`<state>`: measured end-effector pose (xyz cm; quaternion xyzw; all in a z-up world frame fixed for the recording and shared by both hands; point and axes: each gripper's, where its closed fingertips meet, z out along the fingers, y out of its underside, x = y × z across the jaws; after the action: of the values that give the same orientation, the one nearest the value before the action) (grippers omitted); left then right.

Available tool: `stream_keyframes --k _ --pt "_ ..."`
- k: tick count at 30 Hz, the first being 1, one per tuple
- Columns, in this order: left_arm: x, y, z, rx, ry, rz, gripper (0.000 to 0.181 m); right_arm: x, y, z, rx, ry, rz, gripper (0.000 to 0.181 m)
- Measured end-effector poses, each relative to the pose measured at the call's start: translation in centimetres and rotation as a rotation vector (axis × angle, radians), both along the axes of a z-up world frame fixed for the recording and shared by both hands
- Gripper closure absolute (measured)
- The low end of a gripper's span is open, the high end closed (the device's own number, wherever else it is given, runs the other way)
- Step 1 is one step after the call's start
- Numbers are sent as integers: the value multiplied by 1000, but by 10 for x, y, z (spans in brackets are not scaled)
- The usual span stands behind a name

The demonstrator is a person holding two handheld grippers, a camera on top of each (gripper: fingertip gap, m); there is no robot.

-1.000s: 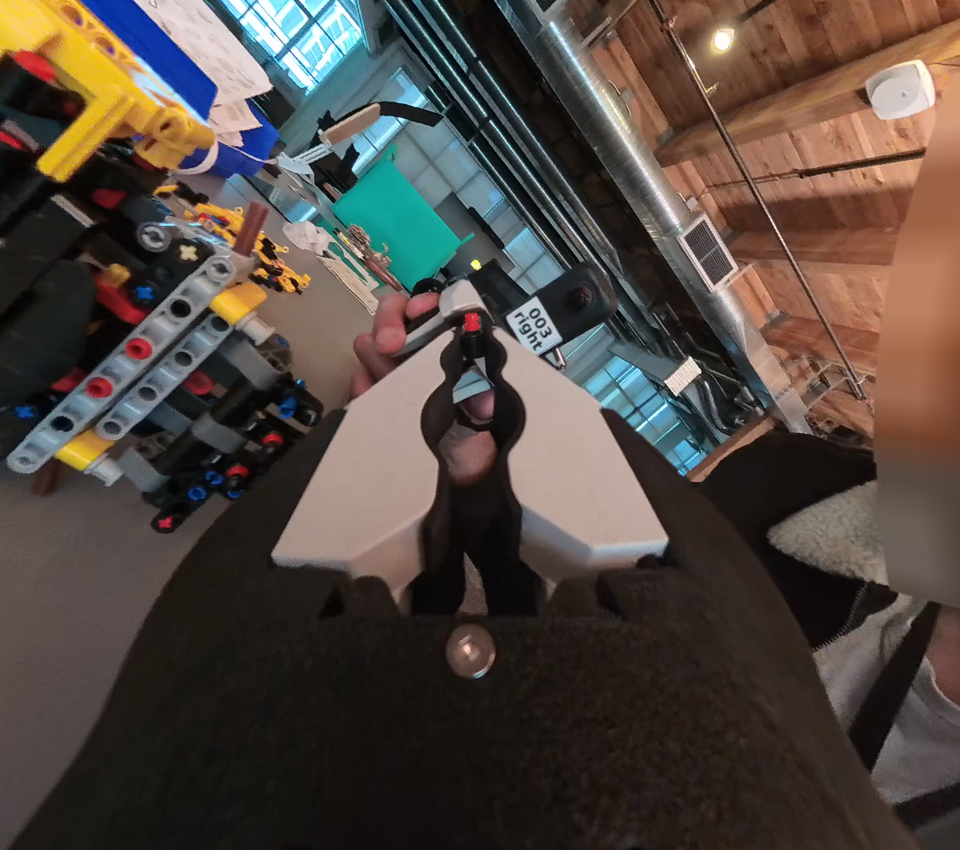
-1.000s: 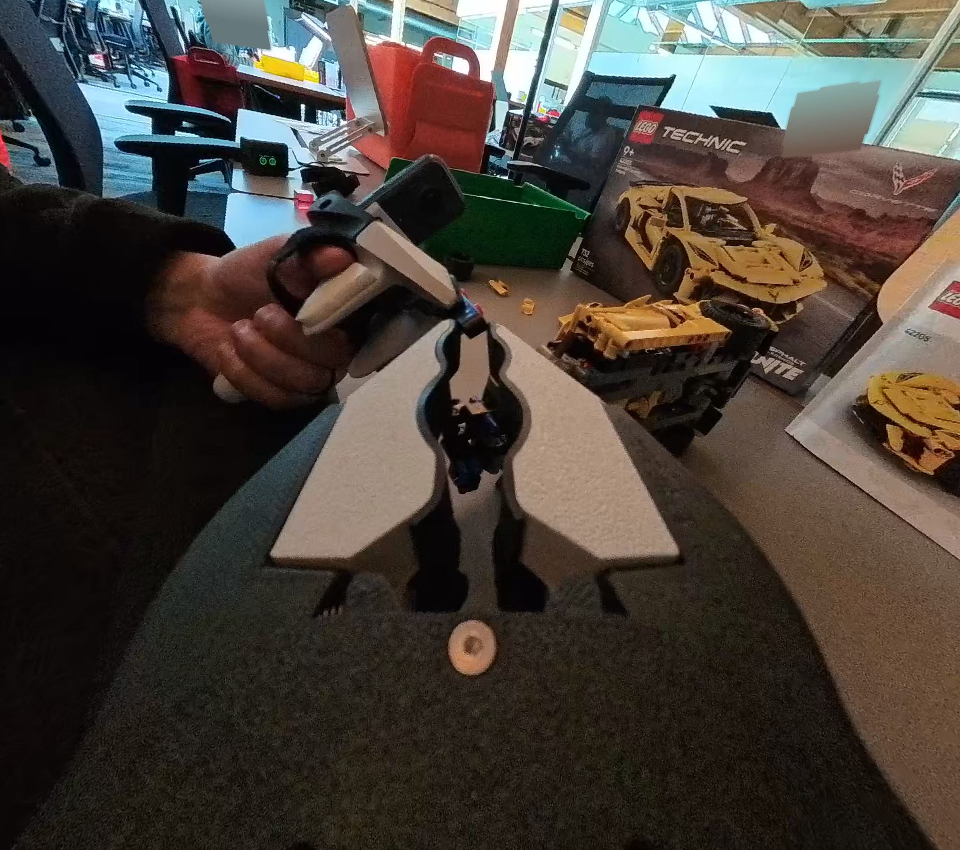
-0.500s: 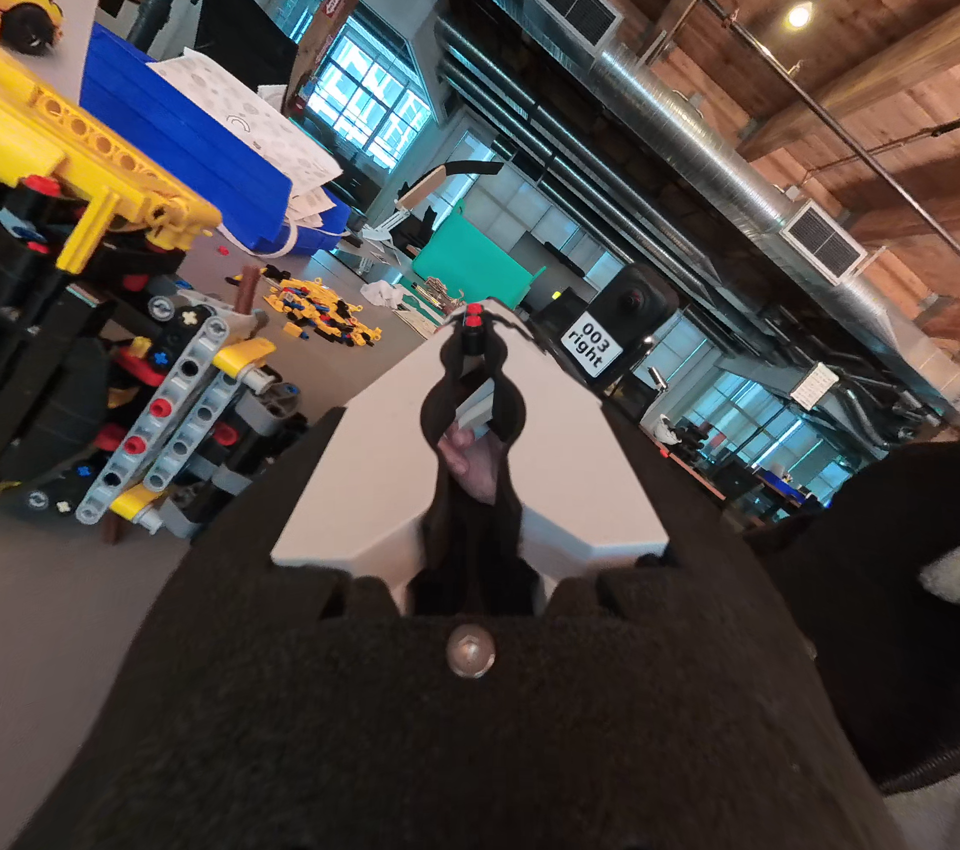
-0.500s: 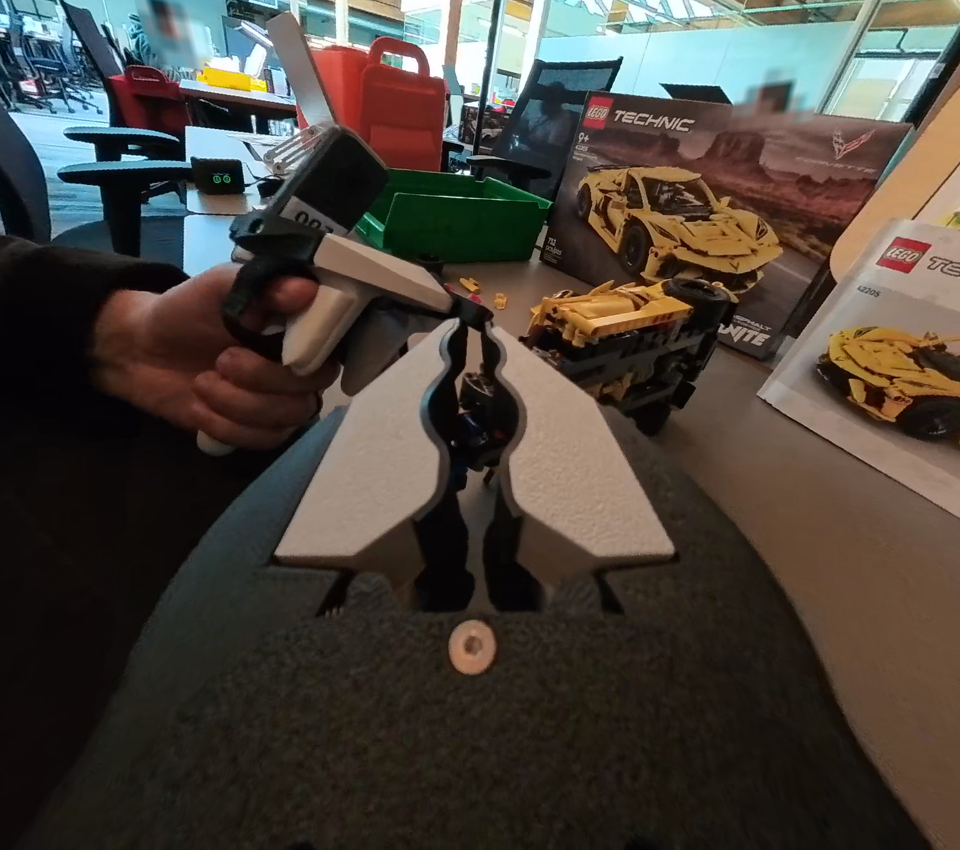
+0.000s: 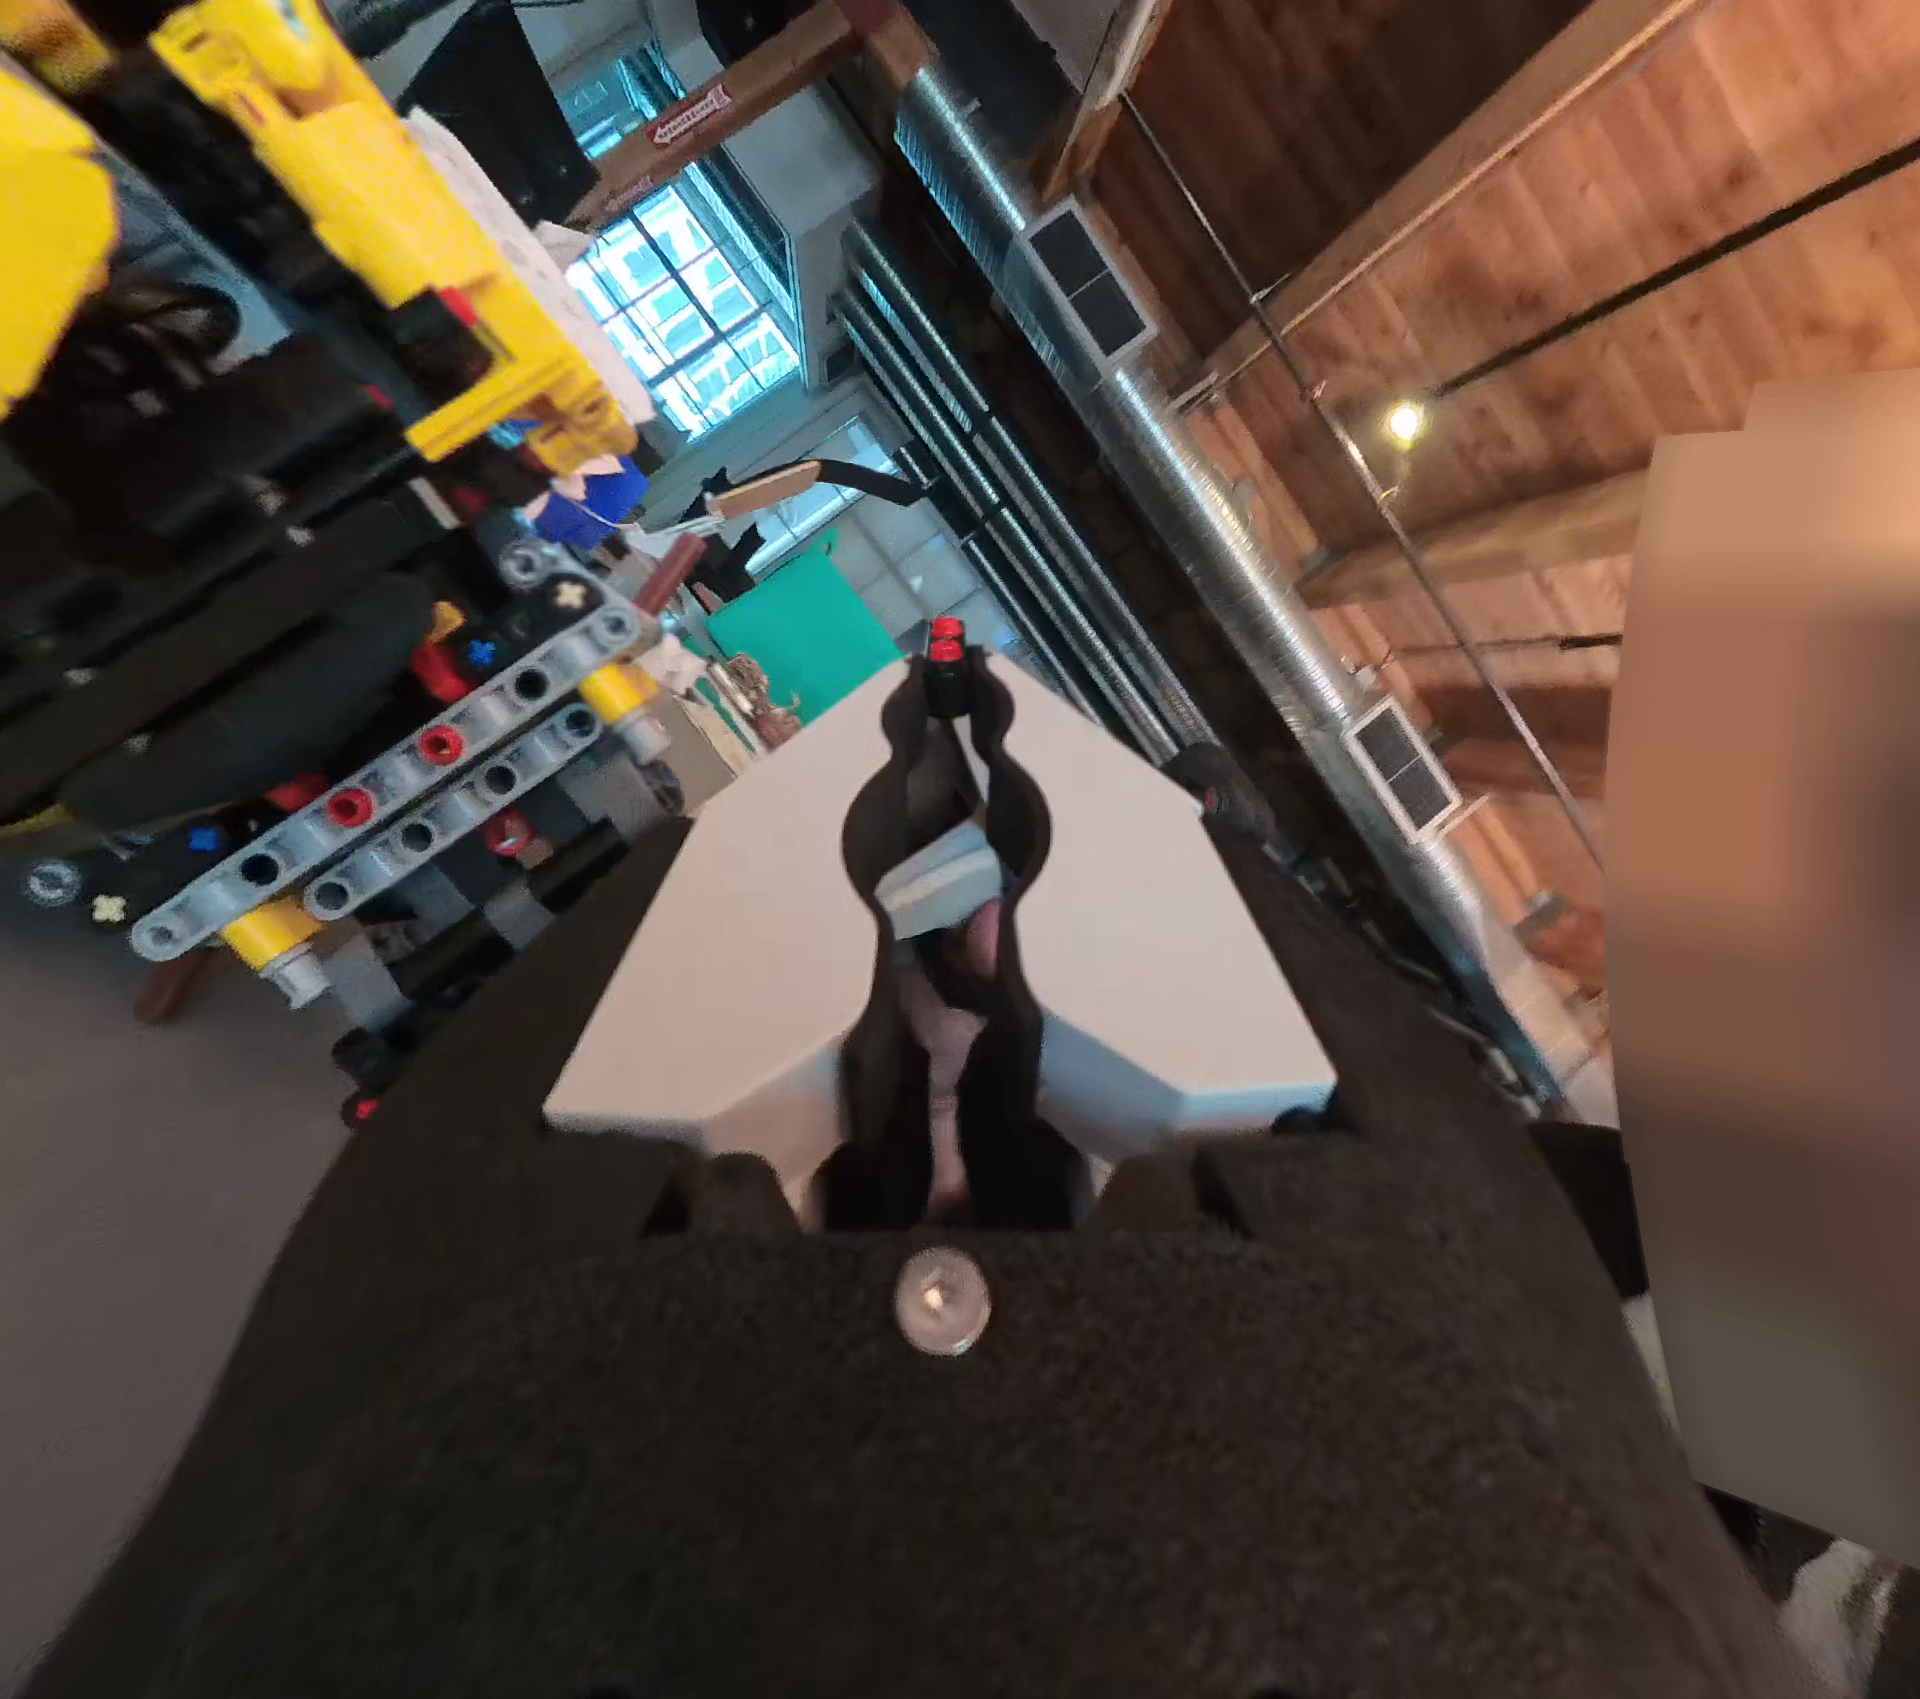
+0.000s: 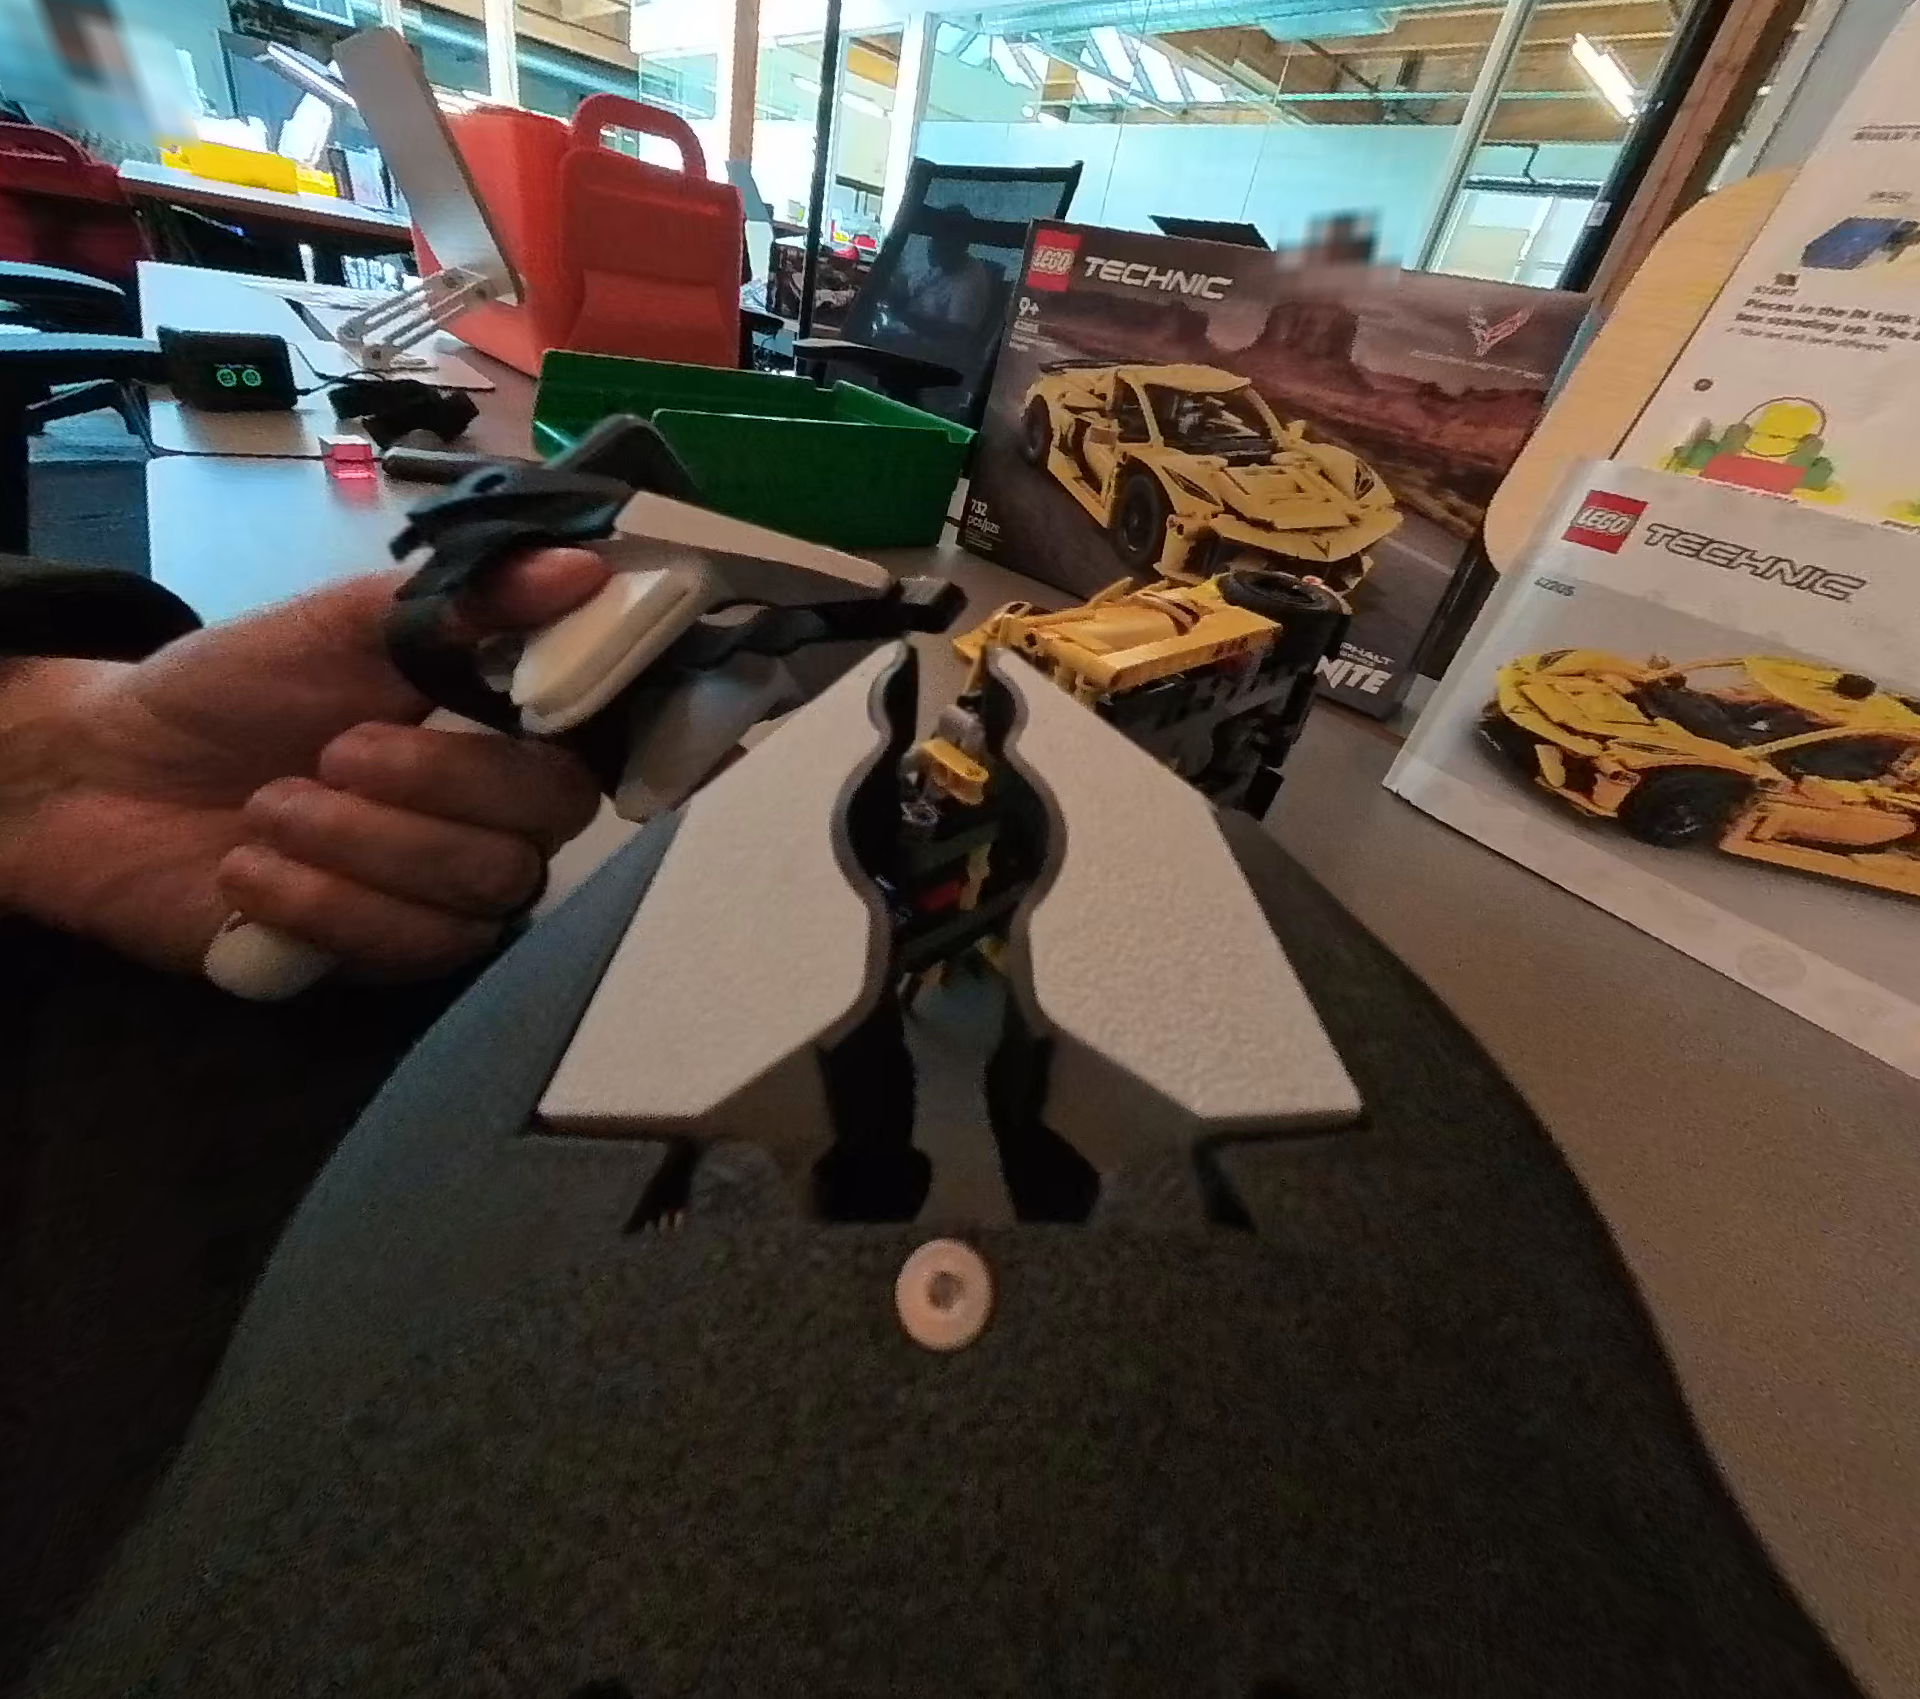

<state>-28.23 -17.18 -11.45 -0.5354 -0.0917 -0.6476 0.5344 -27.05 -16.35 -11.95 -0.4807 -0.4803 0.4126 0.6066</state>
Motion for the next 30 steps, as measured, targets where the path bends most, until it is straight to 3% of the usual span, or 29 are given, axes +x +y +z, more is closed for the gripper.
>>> stream_keyframes --k 7,16,19,21,30 --pt "8 0 -2 -8 28 -30 174 -5 1 0 -24 5 -28 171" --pt "10 -2 -1 -27 19 -105 174 -5 -2 3 74 30 -26 170" --pt "8 -6 -7 -75 37 -182 175 -8 -1 0 239 -7 -53 152" --pt "7 -7 -8 -72 50 -181 175 -10 -8 -3 266 -26 -27 166" --pt "8 -12 -5 -29 63 -170 175 -6 -13 1 185 -9 17 171"
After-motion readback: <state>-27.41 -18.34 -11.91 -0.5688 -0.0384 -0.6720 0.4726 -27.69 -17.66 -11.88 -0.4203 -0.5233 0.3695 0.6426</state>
